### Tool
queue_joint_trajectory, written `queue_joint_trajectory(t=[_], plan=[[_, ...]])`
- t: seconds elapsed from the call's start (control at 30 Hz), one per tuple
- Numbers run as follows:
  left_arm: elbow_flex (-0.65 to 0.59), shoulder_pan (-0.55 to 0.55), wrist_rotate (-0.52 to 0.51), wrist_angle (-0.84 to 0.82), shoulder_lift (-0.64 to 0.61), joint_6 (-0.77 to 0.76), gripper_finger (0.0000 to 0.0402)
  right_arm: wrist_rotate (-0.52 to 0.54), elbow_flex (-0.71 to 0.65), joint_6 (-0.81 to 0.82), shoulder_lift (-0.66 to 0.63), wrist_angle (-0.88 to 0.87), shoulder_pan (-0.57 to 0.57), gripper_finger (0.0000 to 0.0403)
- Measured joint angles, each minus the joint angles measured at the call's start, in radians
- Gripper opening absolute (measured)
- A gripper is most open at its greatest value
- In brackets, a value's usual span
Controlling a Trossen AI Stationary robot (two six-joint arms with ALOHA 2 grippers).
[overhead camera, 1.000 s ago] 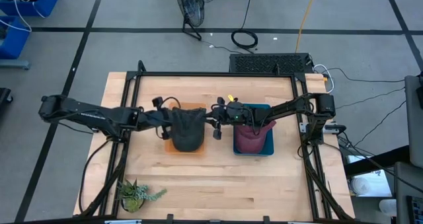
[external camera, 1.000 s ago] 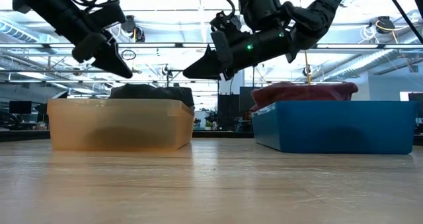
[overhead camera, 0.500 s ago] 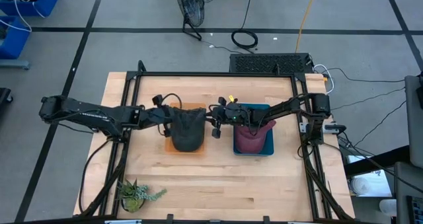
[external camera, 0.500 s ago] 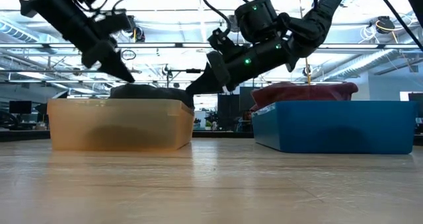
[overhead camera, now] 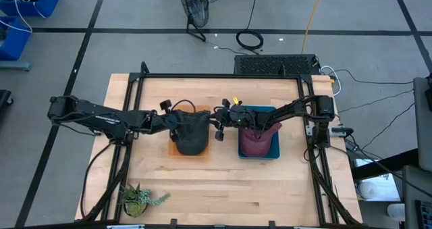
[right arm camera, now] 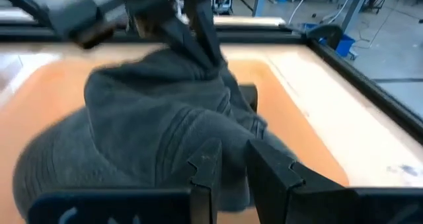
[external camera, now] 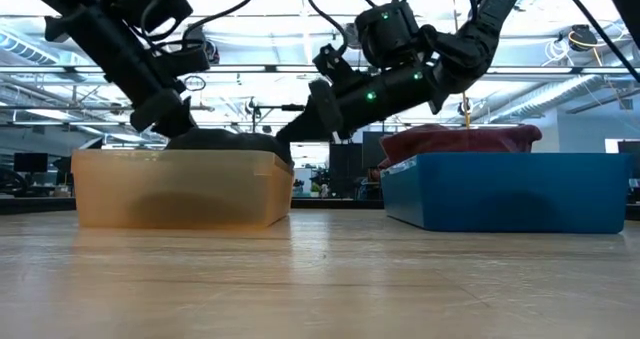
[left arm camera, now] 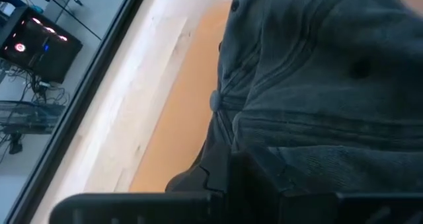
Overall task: Pick & Place hat
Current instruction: Put the black cap into the orange bin, then return to Home Position
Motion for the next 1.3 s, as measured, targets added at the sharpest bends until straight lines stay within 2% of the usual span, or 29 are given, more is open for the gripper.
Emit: queue_joint_trajectory(t=[0.13,0.37,0.6,0.83,1.1,1.3], plan=[[0.000,-0.006,0.001,0.002,-0.019,0.014,0.0046,0.000,0.000,-0.022,-0.004,-0.016,0.000,0.0059],[0.001,-0.027,0.009,0.013,-0.141,-0.011,0.0047,0.000,0.000,-0.050,-0.052,0.063,0.000,0.0059],[0.001,-0.028,0.125,0.006,-0.280,-0.075,0.0047,0.000,0.000,-0.076,-0.131,0.082,-0.002,0.0059],[0.001,-0.028,0.140,0.012,-0.366,-0.132,0.0047,0.000,-0.001,-0.084,-0.143,0.065,-0.002,0.0059],[0.001,-0.044,0.142,0.061,-0.424,-0.082,0.0047,0.001,-0.002,-0.112,-0.170,-0.019,0.010,0.0059],[0.001,-0.068,0.184,0.023,-0.535,-0.094,0.0047,0.027,-0.002,-0.068,-0.359,-0.252,0.047,0.0059]])
